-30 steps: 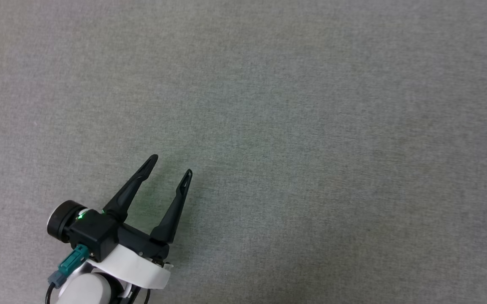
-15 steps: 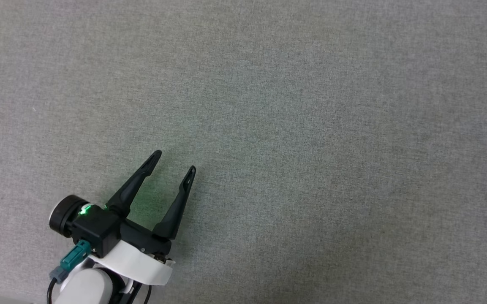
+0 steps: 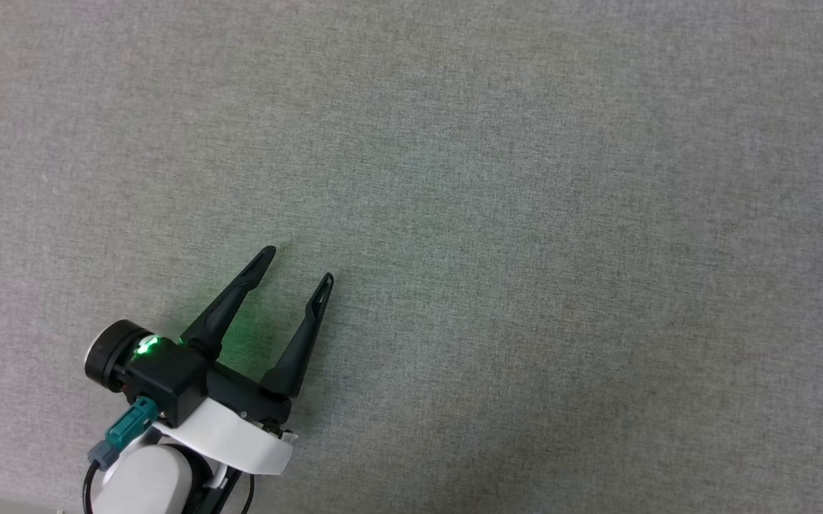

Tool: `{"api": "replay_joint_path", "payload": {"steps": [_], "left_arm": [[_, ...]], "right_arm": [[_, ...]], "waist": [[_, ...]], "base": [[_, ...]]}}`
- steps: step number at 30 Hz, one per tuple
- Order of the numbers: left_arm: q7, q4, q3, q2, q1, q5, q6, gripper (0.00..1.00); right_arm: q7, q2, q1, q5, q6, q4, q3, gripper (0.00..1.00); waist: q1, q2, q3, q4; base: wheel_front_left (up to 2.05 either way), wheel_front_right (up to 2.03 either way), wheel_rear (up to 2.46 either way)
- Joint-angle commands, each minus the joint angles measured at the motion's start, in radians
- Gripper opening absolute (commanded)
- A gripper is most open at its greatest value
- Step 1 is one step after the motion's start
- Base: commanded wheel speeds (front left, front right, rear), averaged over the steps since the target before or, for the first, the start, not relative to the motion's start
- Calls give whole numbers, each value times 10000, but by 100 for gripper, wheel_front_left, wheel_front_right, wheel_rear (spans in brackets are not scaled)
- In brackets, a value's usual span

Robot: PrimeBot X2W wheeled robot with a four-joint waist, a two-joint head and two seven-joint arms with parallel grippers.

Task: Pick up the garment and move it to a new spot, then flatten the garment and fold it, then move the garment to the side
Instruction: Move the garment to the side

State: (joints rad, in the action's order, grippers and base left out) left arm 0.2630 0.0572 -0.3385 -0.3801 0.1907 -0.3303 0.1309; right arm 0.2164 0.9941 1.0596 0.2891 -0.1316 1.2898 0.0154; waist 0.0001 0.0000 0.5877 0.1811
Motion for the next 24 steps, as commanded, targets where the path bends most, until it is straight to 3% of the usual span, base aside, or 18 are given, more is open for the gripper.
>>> {"api": "replay_joint_path", "payload": {"steps": [1,6,18,24], "left_arm": [[14,-33,-12,-21,122,-30,-1,100],[16,-129,-100,4,221,-44,-1,100],[16,-358,-132,292,212,-85,-1,100],[14,-451,-44,599,33,-77,-1,100]], "right_arm": [[-106,-22,-153,-102,20,-6,-151,87],[-139,-159,-263,-689,20,-12,-805,100],[-685,-730,-323,-2055,19,-8,-2099,100],[-1577,-1636,-442,-2383,19,-82,-2601,100]], "waist": [[-1,0,12,-17],[-1,0,10,-44],[-1,0,-504,-255],[-1,0,-1109,-405]], "base": [[0,0,0],[0,0,0],[0,0,0],[0,0,0]]}}
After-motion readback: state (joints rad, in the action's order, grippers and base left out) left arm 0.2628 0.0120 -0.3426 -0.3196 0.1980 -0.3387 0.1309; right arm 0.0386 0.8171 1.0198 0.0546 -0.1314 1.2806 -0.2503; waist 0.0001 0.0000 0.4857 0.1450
